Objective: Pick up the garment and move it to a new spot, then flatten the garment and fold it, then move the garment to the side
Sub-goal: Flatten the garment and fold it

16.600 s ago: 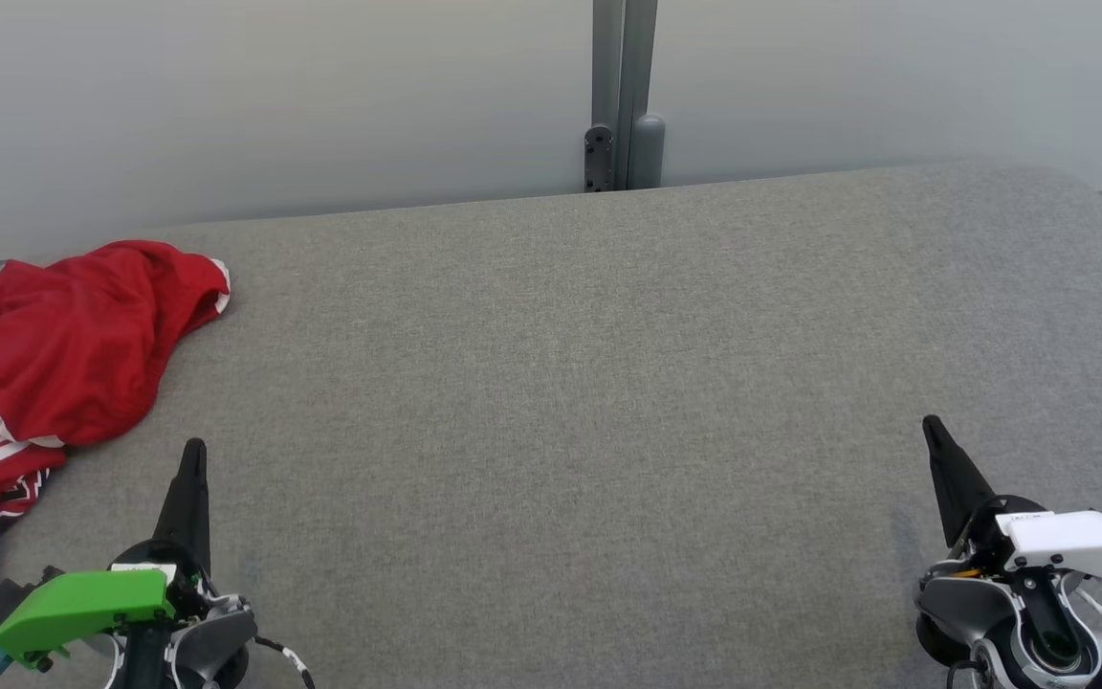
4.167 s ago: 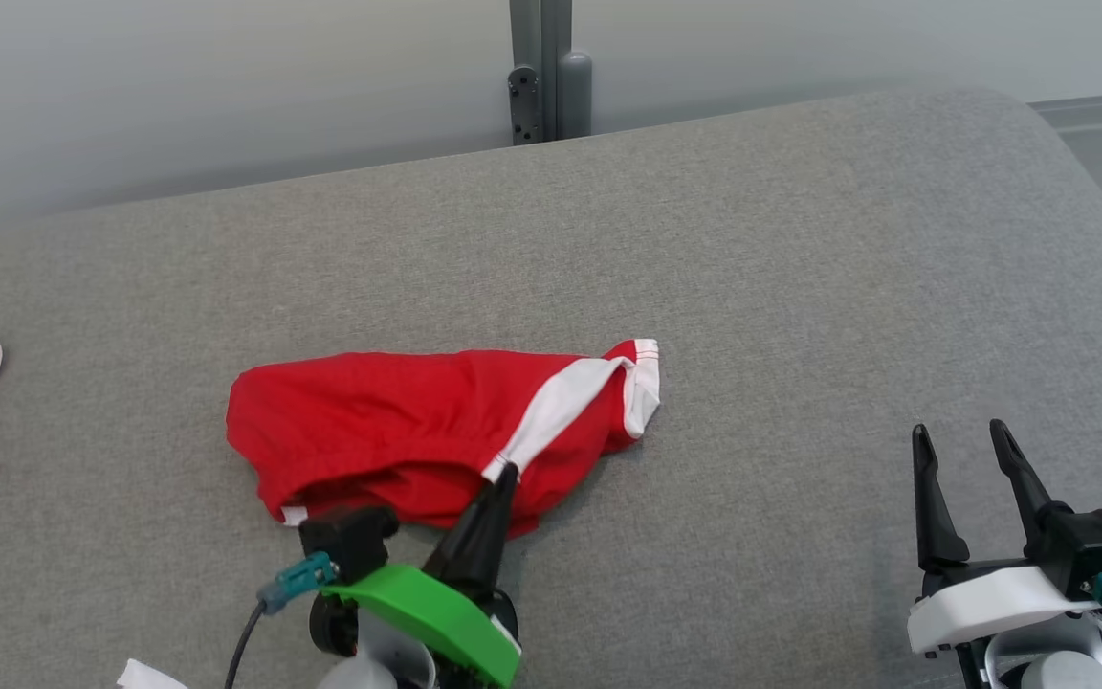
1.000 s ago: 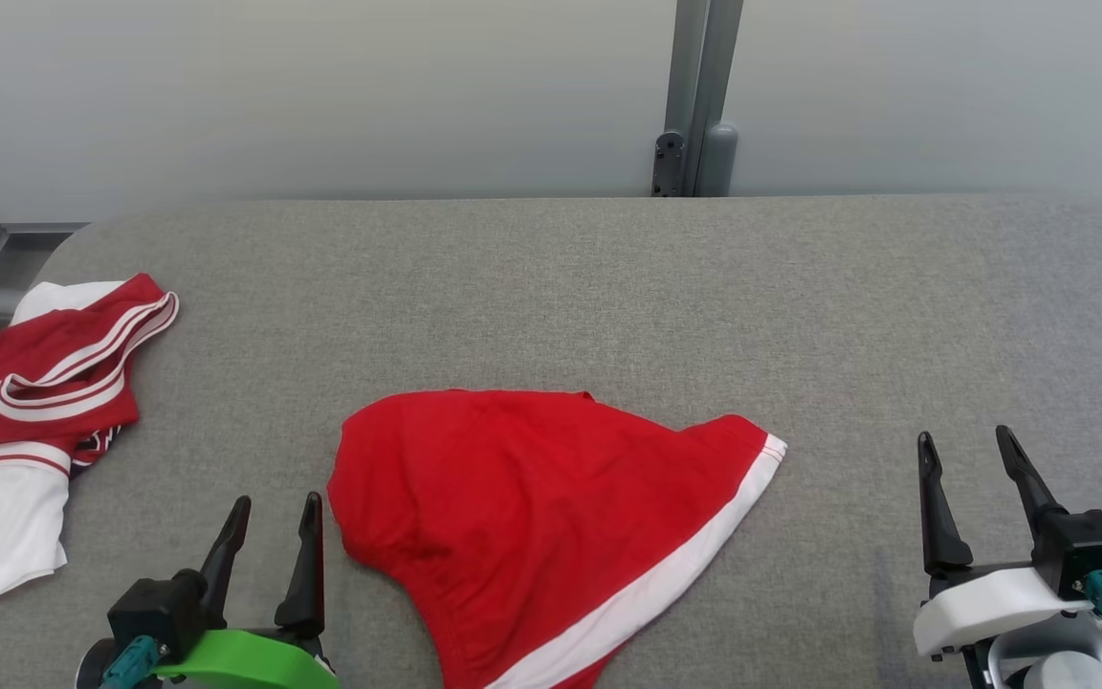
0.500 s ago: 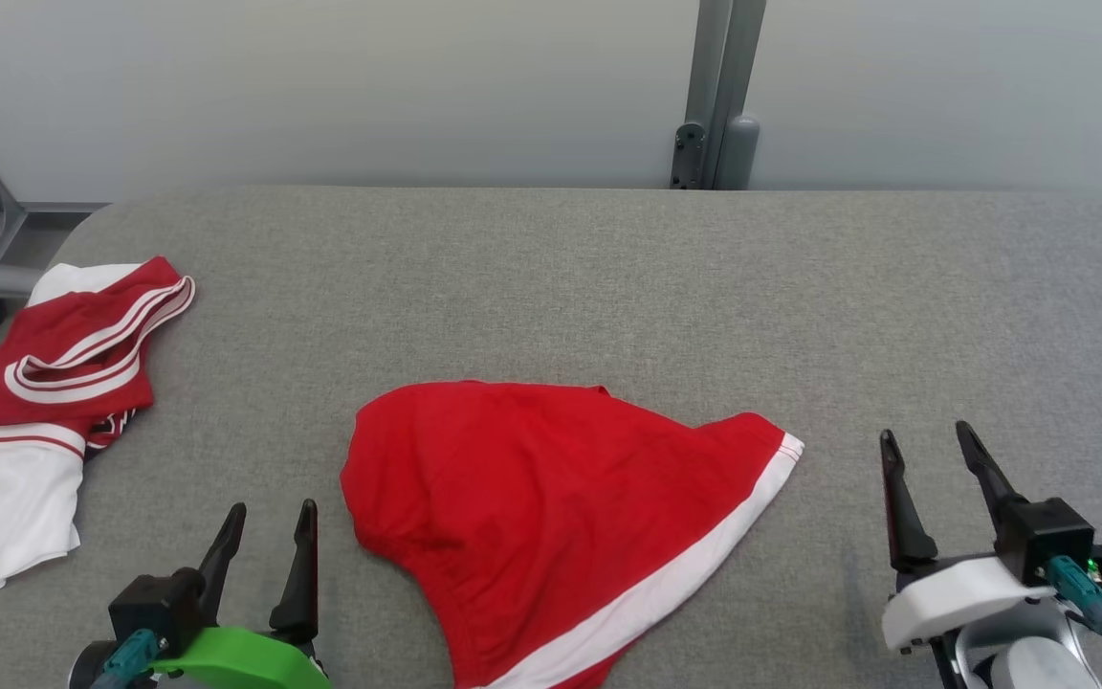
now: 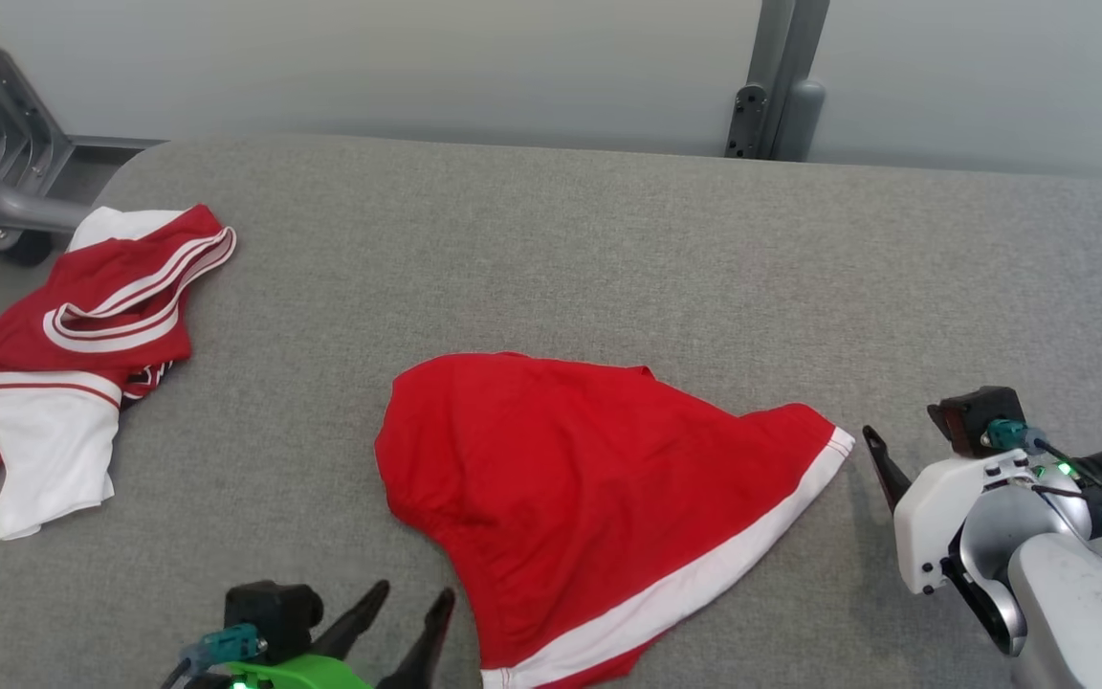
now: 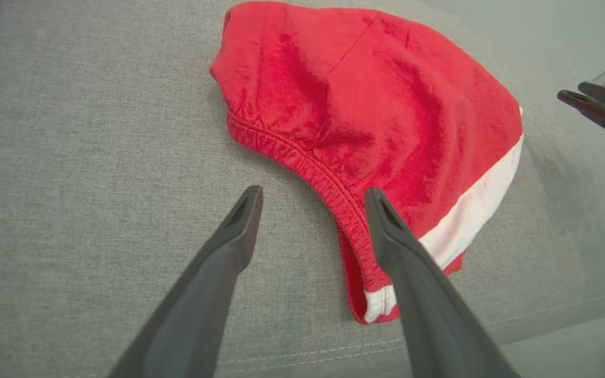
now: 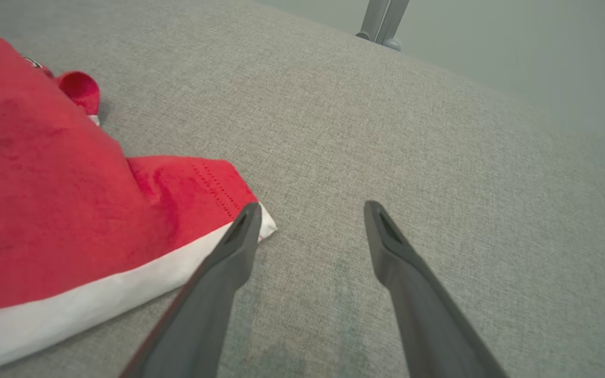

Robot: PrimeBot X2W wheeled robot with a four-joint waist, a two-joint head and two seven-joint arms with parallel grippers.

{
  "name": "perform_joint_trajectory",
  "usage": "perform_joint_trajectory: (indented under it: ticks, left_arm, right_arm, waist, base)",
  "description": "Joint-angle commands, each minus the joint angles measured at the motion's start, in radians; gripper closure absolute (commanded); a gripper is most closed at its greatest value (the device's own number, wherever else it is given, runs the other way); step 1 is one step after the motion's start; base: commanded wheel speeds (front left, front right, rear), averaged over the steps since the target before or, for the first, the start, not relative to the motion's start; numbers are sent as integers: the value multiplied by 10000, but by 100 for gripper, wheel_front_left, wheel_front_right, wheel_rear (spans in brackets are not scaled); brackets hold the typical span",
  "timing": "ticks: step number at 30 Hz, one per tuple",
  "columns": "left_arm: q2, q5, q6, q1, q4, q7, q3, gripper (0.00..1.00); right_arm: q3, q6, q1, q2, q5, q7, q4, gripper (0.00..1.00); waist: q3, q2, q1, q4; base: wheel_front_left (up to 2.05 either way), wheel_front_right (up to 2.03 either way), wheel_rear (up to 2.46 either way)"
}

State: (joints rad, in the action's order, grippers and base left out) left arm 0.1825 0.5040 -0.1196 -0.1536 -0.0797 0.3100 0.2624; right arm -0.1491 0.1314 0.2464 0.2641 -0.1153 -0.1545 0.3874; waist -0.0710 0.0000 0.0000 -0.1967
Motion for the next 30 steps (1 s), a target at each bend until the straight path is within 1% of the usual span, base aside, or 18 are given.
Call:
perform_joint_trajectory:
  ticks: [1, 3, 7, 9, 13, 20, 26, 30]
  left_arm:
    - [42, 180, -33, -125, -266, 158, 109, 0]
    - [144, 359, -59, -210, -411, 351, 271, 0]
    - [18, 808, -104, -190, -401, 700, 869, 0]
    - [108, 990, -102, -128, -326, 839, 1105, 0]
    - [169, 1143, -117, 66, -66, 874, 1431, 0]
    - [339, 1431, -125, 183, 297, 846, 1651, 0]
    - [255, 1807, -87, 365, 1127, 1019, 1608, 0]
    - [201, 1926, -105, 564, 1600, 792, 1703, 0]
  right_arm:
    - [-47, -12, 163, 104, -73, -128, 75, 0]
    - [-175, -12, 325, 164, -189, -327, 184, 0]
    - [-740, -12, 527, 298, -496, -632, 383, 0]
    - [-971, -12, 592, 310, -627, -721, 447, 0]
    - [-1222, -14, 638, 347, -786, -721, 589, 0]
    - [-1287, -14, 623, 392, -875, -636, 805, 0]
    - [-1264, -15, 543, 343, -886, -639, 913, 0]
    - [-1340, -15, 530, 290, -892, -657, 927, 0]
  waist:
    - [-324, 0, 0, -293]
    - [-494, 0, 0, -381]
    - [-753, 0, 0, -474]
    - [-844, 0, 0, -481]
    - [-949, 0, 0, -460]
    - [-1036, 0, 0, -360]
    - [-1112, 0, 0, -344]
    - [-1129, 0, 0, -314]
  base:
    - [0, 0, 0]
    - [0, 0, 0]
    - [0, 0, 0]
    - [0, 0, 0]
    - [0, 0, 0]
    - [0, 0, 0]
    - [0, 0, 0]
    - [0, 0, 0]
